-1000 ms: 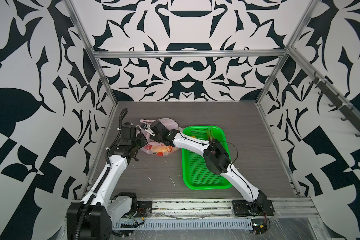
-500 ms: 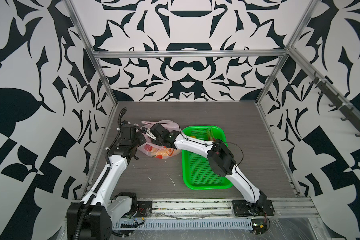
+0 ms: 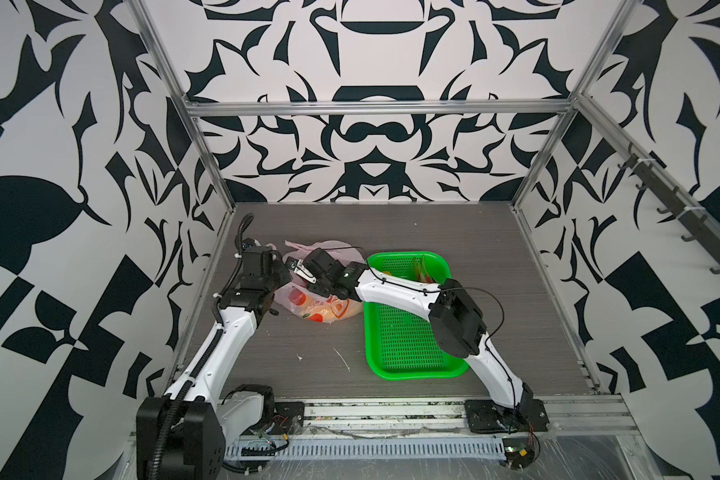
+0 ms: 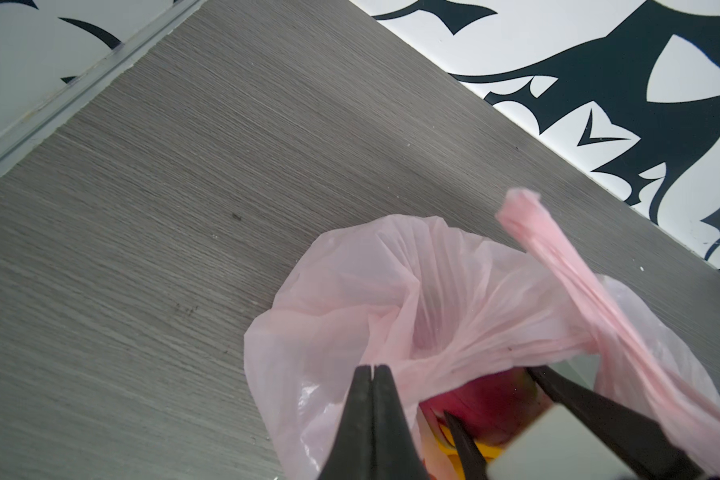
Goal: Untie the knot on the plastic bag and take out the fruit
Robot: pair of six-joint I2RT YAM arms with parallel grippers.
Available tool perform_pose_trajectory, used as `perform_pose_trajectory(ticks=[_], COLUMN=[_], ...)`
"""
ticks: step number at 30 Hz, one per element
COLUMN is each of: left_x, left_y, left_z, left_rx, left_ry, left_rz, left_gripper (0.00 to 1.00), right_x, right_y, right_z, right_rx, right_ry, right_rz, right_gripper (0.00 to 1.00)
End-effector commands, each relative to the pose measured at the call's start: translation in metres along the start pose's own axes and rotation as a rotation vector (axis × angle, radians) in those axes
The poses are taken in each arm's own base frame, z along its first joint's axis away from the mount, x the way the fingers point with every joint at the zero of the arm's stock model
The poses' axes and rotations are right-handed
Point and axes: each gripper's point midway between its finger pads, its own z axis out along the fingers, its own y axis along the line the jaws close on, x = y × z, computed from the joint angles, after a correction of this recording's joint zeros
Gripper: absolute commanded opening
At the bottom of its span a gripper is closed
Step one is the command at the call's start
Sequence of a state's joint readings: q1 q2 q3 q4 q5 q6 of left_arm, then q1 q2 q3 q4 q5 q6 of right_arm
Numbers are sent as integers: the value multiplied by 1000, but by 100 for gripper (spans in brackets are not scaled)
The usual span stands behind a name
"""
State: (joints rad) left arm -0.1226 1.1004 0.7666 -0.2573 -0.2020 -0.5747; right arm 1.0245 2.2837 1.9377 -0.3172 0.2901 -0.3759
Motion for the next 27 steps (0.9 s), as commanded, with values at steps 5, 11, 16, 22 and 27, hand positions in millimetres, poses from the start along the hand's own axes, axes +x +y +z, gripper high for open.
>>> perform_pose_trajectory(ticks=[5,11,16,22,27], left_x=[-22,-24,-29,-31,-24], left_y=[0,-5,-16,-25,-31], left_z=[-5,0,-8,-23,-31], left_rx=[-24,-10,32,50,79], left_ry=[-77,-70,-56,16,108], left_rz=[7,5,-14,-41,-59], left_gripper=[0,5,22,53,67], right_x=[-26,-30,-38,-43,-51], right_y=[-17,-20,-23,-24,-24], right_z=[-47,-63,-72,-82,-94], right_rx=[-4,-15,-18,-31,-60], right_ry=[-91,-118,-152,-185,-225], right_rz=[55,71,98,119,132], right_gripper=[0,0,0,0,0])
